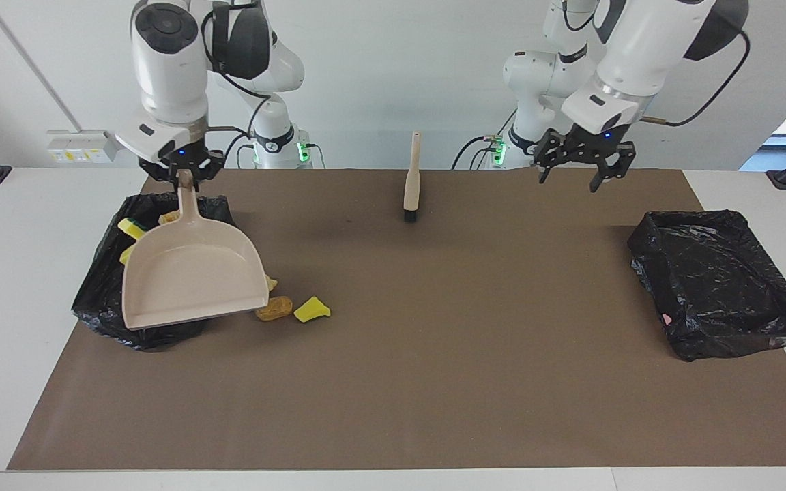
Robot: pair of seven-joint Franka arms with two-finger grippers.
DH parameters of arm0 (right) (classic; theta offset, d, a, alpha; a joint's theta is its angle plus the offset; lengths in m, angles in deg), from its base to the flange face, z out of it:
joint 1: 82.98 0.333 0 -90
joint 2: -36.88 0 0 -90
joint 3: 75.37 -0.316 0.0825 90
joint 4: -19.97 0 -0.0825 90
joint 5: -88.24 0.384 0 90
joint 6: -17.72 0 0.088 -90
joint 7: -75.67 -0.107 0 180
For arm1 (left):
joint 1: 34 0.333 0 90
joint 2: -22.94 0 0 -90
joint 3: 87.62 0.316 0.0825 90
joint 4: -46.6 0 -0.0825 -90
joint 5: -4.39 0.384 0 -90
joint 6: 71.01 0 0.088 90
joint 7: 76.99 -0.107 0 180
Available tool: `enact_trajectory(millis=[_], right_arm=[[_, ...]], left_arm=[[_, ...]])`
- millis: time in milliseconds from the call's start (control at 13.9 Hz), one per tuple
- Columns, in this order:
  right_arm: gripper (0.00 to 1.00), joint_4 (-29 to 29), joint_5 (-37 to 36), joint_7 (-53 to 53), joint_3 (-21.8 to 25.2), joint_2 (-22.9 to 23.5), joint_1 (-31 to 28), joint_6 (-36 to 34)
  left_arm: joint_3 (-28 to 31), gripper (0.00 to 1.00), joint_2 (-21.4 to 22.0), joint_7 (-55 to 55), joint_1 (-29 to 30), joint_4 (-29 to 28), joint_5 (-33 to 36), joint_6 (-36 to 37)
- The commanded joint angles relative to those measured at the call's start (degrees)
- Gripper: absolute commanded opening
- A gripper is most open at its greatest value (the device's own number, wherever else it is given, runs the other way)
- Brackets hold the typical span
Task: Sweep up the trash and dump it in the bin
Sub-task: 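Return the dustpan to the table center with the right gripper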
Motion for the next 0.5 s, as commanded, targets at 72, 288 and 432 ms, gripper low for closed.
enact_trajectory(millis=[72, 288, 432], right_arm=[[0.0, -9.08, 5.4, -23.81, 0.49, 11.89, 7.06, 1.49], [0.0, -18.5, 12.0, -32.23, 0.05, 20.16, 11.2, 1.93], [0.0, -18.7, 11.75, -34.59, -0.74, 22.81, 15.92, 8.32]], left_arm=[[-0.78, 1.0, -0.47, -3.27, 5.62, 4.7, 2.0, 5.24], [-0.61, 1.0, -1.26, -3.36, 5.81, 8.3, 2.7, 6.83], [-0.78, 1.0, -1.09, -4.4, 5.72, 9.28, 3.76, 9.2]])
